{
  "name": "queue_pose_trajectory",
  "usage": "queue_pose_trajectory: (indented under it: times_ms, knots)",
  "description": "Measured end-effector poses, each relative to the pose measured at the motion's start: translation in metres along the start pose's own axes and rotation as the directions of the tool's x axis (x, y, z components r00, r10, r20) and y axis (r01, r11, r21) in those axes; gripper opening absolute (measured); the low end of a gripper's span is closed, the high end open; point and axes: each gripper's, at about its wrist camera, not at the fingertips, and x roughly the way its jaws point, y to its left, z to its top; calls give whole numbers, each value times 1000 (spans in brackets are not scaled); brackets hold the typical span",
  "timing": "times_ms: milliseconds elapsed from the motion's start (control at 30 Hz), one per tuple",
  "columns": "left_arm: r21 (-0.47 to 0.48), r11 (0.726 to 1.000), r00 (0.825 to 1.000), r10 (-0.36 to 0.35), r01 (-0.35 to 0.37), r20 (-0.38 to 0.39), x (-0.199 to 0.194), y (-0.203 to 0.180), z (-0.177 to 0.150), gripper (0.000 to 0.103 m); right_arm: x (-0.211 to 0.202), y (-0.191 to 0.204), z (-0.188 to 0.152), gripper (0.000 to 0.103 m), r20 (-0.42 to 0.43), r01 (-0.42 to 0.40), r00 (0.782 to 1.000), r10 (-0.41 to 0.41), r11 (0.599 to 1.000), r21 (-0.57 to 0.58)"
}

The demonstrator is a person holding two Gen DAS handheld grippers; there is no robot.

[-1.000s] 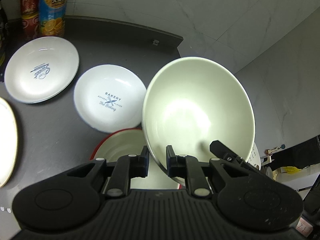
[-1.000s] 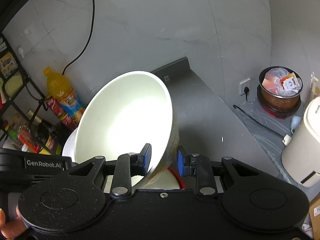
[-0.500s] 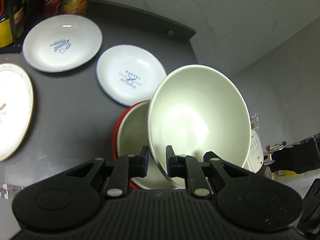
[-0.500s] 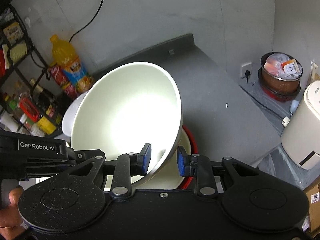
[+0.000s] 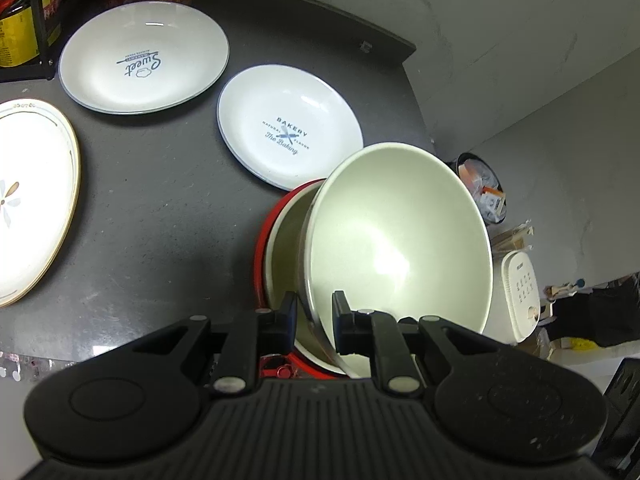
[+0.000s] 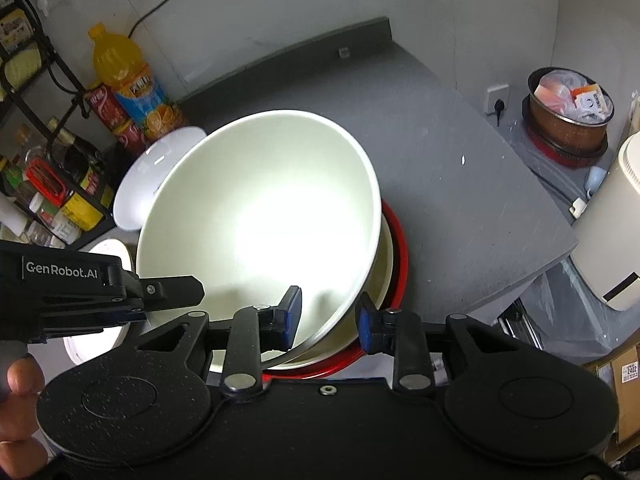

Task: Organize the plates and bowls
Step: 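Lower the cream bowl onto the stack and open the right tool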

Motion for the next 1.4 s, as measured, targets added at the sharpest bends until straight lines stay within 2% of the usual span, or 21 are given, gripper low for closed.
queue_pose_trajectory:
  times_ms: [233, 400, 567, 667, 733, 833, 933, 967, 1133, 1300, 1400]
  knots:
    - [3, 1000, 999, 26, -26, -33, 6, 5, 2, 16, 5, -4, 3, 37, -16, -8, 1000, 8, 1000, 29]
    - [18, 1000, 1000, 19, -19, 5, -4, 3, 3, 18, 5, -1, 7, 48, -18, 30, 999, -30, 1000, 7]
    - [14, 1000, 1000, 20, -20, 19, -12, 5, 5, 20, -6, 1, 9, 53, 5, 13, 1000, -13, 1000, -3]
    - [9, 1000, 1000, 17, -17, 24, -18, 5, 5, 25, -15, 3, 11, 53, 30, 16, 999, -16, 1000, -17]
    - [8, 1000, 999, 17, -17, 39, -24, 5, 4, 29, -22, 2, 12, 48, 72, 23, 997, -21, 1000, -20]
    - [3, 1000, 998, 22, -22, 55, -31, 8, 3, 38, -26, -3, 15, 17, 95, 17, 995, -17, 1000, 1]
    - [-1, 1000, 998, 25, -25, 66, -36, 12, 0, 41, -16, -5, 12, 15, 69, 6, 998, -6, 1000, 3]
    - [-4, 1000, 997, 27, -27, 67, -38, 14, 0, 41, -11, -6, 9, 10, 42, -5, 999, 5, 1000, 8]
    - [-23, 999, 996, 43, -41, 77, -47, 25, -5, 43, -3, 2, -2, 11, -10, -14, 1000, 14, 1000, 8]
    - [-49, 997, 994, 62, -57, 91, -59, 37, -9, 52, -6, 11, -5, 11, -26, -17, 1000, 17, 1000, -2]
    - [-65, 996, 992, 68, -61, 102, -67, 41, -11, 57, -11, 15, -4, 18, -28, -34, 999, 34, 999, -6]
